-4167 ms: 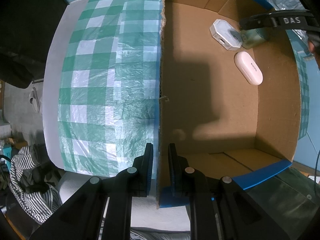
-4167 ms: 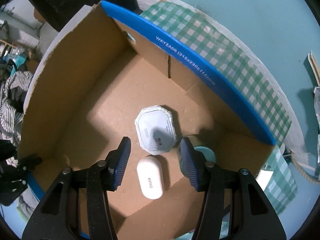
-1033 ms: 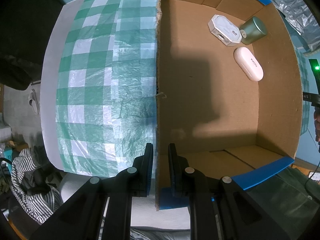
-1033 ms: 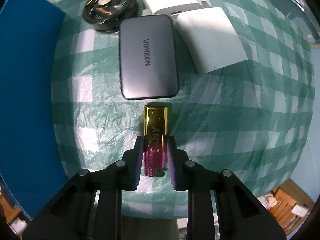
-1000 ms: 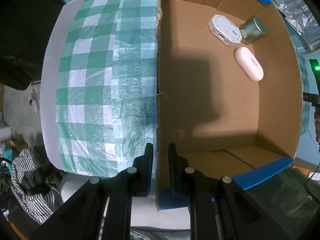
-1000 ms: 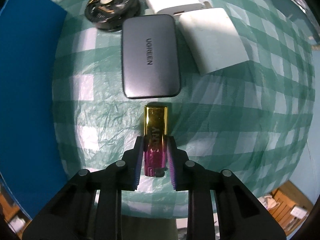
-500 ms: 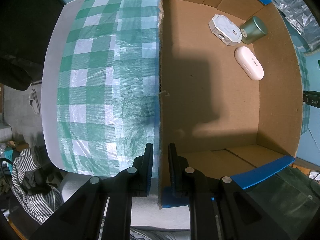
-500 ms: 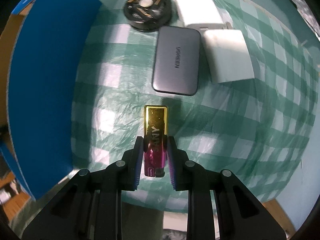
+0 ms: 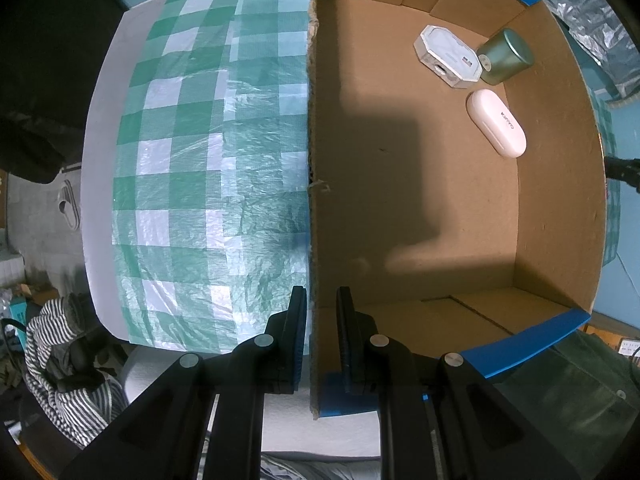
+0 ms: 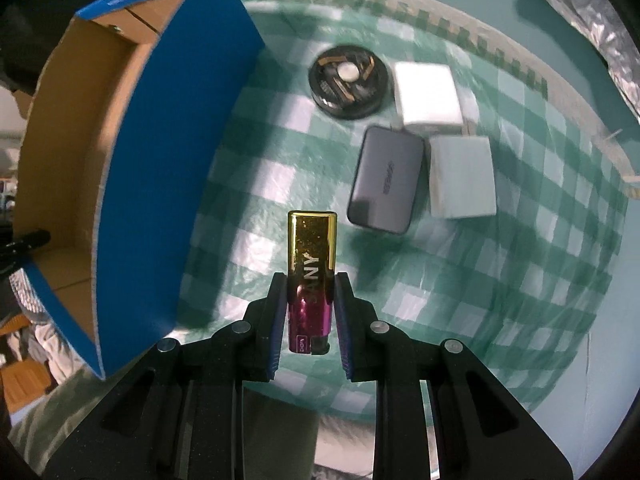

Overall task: Organize rigid objects
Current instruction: 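Carry the SANY USB stick into the box and release it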

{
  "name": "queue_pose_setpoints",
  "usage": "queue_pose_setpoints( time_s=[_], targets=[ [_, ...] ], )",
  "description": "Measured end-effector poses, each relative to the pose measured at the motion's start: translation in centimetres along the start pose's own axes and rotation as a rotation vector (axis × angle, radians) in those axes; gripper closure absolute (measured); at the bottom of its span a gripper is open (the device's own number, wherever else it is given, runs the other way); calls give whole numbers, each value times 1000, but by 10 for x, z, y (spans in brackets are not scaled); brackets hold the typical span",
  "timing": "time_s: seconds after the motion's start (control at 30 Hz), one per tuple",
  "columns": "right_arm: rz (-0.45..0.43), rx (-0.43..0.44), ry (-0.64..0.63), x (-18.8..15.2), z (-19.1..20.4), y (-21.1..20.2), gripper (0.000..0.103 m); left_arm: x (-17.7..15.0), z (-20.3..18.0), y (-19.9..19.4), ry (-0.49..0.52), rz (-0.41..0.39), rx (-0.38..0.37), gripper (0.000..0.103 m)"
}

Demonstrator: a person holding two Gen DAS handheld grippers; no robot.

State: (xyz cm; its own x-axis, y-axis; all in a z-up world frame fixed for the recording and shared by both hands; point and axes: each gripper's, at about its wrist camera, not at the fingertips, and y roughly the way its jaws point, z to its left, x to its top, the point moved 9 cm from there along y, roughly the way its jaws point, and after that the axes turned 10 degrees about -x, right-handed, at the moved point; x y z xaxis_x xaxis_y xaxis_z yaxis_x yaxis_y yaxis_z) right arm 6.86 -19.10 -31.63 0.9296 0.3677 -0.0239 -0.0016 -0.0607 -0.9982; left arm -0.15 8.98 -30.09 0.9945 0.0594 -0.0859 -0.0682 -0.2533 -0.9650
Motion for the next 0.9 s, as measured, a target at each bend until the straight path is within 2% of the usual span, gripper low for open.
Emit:
queue_pose_setpoints(
  time_s=[0.27,0.5,0.7,0.9],
  targets=[
    [-53,17,-61,15,15,-40,81,1,-2,0,0,-1,0,88],
    [-112,49,-126,43,34,-73,81,2,-1,0,-4,2,0,88],
    [-146,49,-196,66,62,-91,81,3,0,0,-6,1,0,88],
    [-160,32,-268,89,92,-90,81,2,1,1,-10,0,2,88]
  ],
)
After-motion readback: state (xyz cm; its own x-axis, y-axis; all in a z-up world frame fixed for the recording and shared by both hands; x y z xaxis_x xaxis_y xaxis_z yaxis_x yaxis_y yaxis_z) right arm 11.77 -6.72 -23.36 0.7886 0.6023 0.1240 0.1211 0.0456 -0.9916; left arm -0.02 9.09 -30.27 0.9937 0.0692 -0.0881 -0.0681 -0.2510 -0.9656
